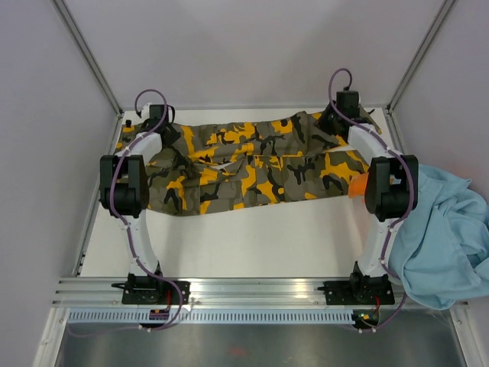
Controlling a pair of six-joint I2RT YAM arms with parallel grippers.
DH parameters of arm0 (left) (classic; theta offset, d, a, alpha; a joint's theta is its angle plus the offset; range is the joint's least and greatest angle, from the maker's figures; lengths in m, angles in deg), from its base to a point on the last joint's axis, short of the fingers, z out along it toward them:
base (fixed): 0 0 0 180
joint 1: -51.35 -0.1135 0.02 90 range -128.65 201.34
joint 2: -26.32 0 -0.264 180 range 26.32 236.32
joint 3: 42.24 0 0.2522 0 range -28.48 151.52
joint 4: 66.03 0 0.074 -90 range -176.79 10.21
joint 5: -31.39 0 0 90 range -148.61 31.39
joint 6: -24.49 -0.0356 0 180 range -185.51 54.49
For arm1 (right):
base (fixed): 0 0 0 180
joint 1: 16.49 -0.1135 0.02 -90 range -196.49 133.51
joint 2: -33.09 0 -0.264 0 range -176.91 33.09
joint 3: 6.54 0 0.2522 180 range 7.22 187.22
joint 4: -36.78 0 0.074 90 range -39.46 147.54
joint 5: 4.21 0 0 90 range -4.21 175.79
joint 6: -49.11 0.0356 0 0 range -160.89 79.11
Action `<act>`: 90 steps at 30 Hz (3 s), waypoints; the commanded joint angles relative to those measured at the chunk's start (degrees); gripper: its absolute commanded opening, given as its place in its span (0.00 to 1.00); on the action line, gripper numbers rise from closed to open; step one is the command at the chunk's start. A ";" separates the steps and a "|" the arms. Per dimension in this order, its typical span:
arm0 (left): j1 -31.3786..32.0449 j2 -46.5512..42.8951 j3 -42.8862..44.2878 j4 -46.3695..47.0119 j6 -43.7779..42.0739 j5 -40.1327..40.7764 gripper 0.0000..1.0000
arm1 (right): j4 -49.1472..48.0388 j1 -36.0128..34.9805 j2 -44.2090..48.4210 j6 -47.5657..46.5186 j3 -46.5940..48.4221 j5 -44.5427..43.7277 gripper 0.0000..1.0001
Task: Fold and stack the trousers
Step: Flatten the trousers out
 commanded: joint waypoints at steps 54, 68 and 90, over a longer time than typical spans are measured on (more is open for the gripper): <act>-2.05 -18.26 4.27 -5.16 -11.03 -1.26 0.43 | -12.77 11.62 7.82 -13.02 3.51 11.20 0.06; -12.85 -47.80 -39.00 -9.12 3.38 -3.61 0.82 | -15.86 -8.23 24.96 -11.09 -22.05 17.03 0.63; -14.35 -52.81 -43.58 -14.75 2.50 -4.15 1.00 | 14.54 -10.36 9.87 -18.28 -20.42 -33.49 0.79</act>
